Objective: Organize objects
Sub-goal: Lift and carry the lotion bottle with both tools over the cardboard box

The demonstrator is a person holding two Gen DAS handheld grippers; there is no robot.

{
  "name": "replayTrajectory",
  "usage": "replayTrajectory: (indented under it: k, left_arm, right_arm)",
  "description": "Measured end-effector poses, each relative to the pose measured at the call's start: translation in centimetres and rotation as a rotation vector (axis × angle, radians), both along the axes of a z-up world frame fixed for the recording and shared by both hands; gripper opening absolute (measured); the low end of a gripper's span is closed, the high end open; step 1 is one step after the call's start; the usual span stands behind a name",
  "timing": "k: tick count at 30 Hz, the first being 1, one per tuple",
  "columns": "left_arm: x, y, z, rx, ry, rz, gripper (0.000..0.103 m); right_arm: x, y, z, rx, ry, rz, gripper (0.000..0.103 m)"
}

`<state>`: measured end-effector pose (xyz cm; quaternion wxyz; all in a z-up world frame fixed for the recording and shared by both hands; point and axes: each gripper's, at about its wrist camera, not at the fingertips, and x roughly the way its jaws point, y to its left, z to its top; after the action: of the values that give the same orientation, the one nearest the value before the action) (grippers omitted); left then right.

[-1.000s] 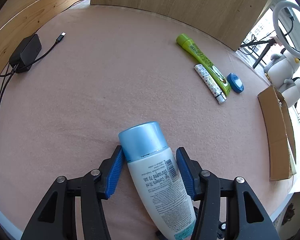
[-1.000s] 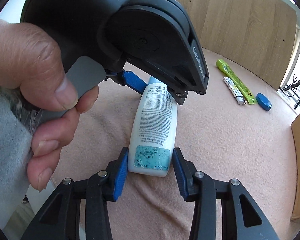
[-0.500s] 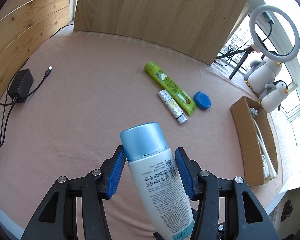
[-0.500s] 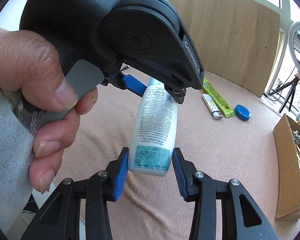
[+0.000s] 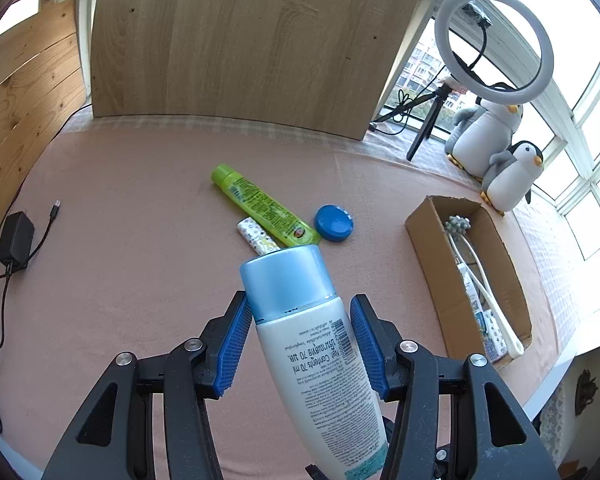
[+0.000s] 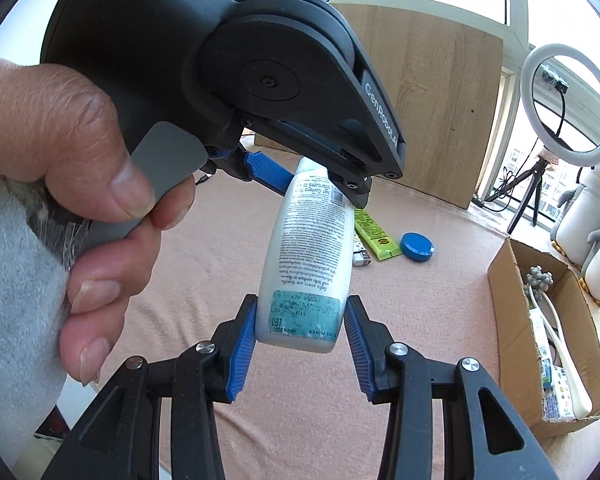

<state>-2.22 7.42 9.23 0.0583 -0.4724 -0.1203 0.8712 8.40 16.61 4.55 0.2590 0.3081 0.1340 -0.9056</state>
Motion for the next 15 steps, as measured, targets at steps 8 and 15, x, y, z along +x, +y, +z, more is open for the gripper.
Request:
replayTrajectory:
  k: [8,15]
  left_arm:
    - [-1.9,5.0,0.5,-0.012,0.007,-0.094,0.055]
    - [-3.3,11.2,0.3,-0.010,0.002,-0.207,0.055]
  right_arm:
    - [-0.9,3.2,0.6,-0.023,0.012,-0.083,0.039]
    - [-1.1,6.9,0.9,-0.028,0.015,-0.189,0.039]
